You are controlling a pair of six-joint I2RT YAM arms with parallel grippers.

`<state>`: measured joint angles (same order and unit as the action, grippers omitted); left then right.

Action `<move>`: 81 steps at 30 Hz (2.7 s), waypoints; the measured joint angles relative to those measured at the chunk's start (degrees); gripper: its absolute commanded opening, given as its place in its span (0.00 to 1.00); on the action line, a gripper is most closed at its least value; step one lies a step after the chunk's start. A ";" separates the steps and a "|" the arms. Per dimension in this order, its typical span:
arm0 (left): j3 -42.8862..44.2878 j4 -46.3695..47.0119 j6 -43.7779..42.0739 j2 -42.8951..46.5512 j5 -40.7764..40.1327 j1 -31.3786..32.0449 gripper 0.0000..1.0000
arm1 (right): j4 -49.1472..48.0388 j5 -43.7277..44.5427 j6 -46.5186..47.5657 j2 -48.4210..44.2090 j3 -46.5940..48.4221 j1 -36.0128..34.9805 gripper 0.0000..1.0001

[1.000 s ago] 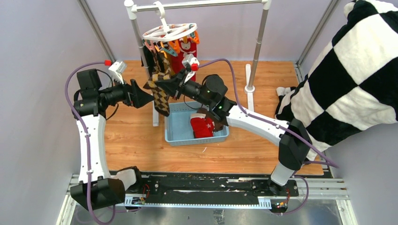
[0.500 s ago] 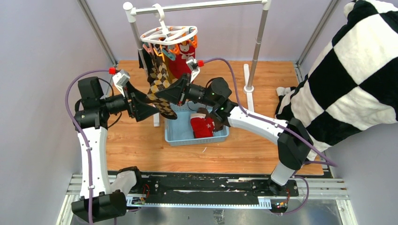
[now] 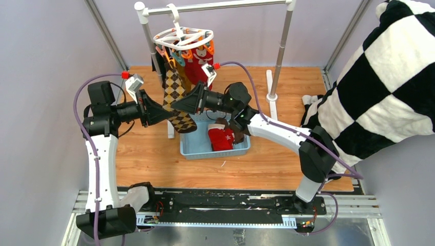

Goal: Remove the socks clipped to the hanger
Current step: Remove the sock from the hanger.

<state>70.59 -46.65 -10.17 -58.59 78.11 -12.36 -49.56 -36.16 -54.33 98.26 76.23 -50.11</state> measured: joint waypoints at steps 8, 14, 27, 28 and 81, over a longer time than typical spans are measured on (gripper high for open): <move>0.76 -0.02 0.46 0.04 -6.10 3.78 0.00 | 20.87 17.31 14.67 -9.09 0.44 -0.74 0.58; 1.40 -0.13 1.33 -0.07 -9.62 6.10 0.00 | 28.22 28.81 26.49 -11.17 8.15 -2.29 0.63; 4.00 -0.13 3.13 -0.09 -14.56 8.35 0.00 | 33.73 34.07 35.58 -2.54 17.00 -3.82 0.68; 4.00 -0.15 3.19 -0.09 -14.91 8.50 0.00 | 33.75 35.15 36.35 -2.51 17.05 -4.24 0.68; 6.10 -0.02 5.57 0.72 -21.51 11.28 0.00 | 38.51 40.65 42.73 9.53 33.07 -5.75 0.57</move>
<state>76.69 -46.68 -4.60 -57.87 56.60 -1.08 -11.05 4.49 -11.60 107.79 109.30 -55.86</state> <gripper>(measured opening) 0.080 0.574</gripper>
